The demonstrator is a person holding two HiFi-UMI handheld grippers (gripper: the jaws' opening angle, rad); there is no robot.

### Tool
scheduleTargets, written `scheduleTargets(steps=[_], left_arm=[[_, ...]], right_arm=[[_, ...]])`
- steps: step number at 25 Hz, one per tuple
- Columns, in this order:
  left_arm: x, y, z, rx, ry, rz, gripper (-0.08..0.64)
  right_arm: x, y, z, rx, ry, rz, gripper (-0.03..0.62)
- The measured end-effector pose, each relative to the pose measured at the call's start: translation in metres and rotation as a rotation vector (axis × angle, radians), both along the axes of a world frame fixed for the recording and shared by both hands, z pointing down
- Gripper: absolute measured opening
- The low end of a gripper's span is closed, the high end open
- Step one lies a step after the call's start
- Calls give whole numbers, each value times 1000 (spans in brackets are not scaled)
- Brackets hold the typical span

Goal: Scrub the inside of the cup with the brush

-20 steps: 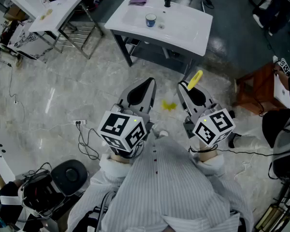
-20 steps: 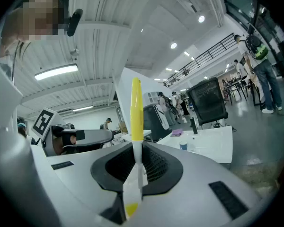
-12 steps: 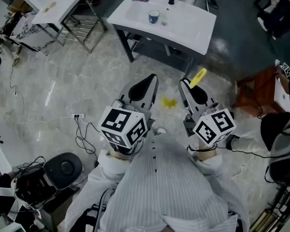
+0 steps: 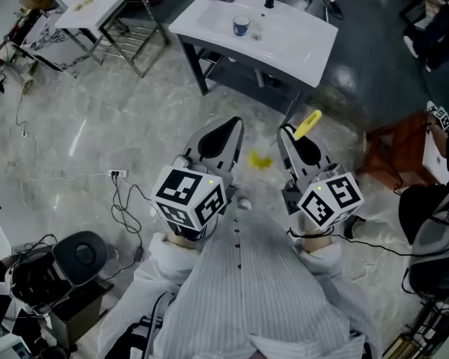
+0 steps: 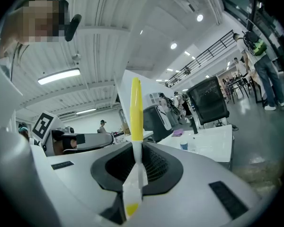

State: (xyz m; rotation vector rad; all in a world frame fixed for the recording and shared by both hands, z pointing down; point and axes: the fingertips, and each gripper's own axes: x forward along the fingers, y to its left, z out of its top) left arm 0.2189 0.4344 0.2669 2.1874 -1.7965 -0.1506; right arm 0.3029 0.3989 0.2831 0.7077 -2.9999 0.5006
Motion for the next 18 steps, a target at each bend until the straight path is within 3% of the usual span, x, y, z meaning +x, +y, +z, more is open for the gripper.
scheduleTargets(steps=[11, 18], left_arm=[[-31, -42, 14, -5, 4, 3, 8], [-103, -115, 6, -11, 8, 18, 8]], right_arm=[[-28, -41, 10, -5, -3, 6, 60], [-89, -110, 1, -13, -3, 43, 60]])
